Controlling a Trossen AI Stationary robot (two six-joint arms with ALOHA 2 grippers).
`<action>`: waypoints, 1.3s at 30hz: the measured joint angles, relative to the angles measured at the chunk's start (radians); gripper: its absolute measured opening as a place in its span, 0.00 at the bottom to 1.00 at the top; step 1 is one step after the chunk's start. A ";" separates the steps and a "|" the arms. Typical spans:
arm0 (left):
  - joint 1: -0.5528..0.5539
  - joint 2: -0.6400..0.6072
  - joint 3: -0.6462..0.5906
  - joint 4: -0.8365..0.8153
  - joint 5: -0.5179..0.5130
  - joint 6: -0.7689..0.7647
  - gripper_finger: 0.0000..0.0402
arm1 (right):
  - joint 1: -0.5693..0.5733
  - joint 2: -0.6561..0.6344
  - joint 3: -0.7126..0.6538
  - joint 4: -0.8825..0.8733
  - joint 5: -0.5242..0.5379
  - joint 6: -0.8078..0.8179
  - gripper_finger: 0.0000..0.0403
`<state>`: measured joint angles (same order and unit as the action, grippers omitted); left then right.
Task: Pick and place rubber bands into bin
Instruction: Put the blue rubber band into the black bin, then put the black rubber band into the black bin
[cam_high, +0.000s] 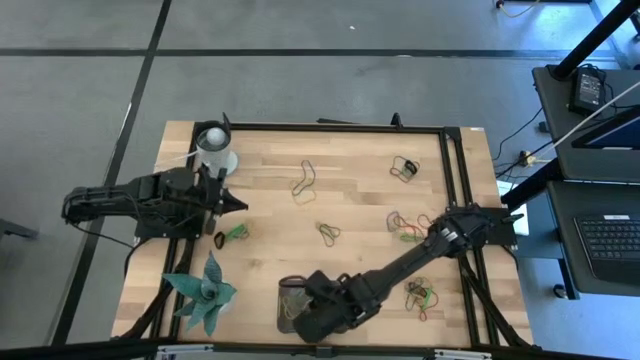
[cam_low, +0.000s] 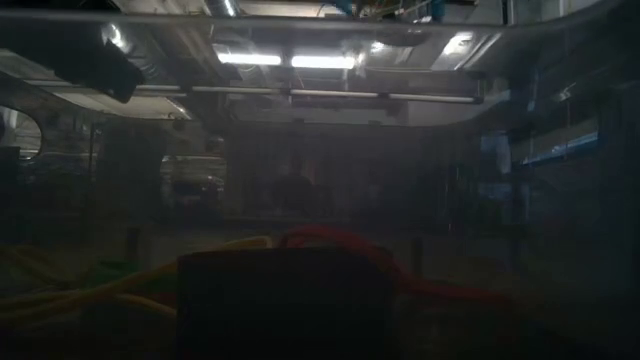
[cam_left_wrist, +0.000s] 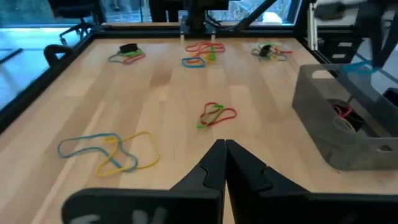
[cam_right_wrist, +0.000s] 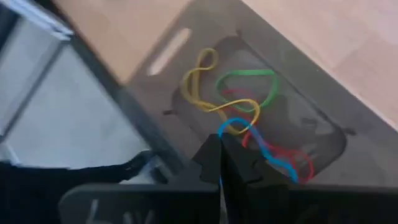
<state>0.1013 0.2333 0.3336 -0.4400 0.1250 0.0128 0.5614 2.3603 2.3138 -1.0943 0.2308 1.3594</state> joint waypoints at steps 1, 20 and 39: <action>-0.003 0.000 0.000 0.000 -0.009 0.001 0.01 | -0.001 0.014 0.000 -0.002 -0.002 -0.001 0.00; -0.003 -0.003 0.000 -0.005 -0.036 0.008 0.01 | -0.028 0.115 0.000 -0.003 -0.049 -0.006 0.15; -0.003 -0.003 0.000 -0.009 -0.033 0.008 0.01 | -0.014 0.017 0.038 -0.166 0.025 -0.006 0.22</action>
<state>0.0978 0.2307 0.3332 -0.4494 0.0918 0.0208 0.5474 2.3775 2.3516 -1.2598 0.2558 1.3530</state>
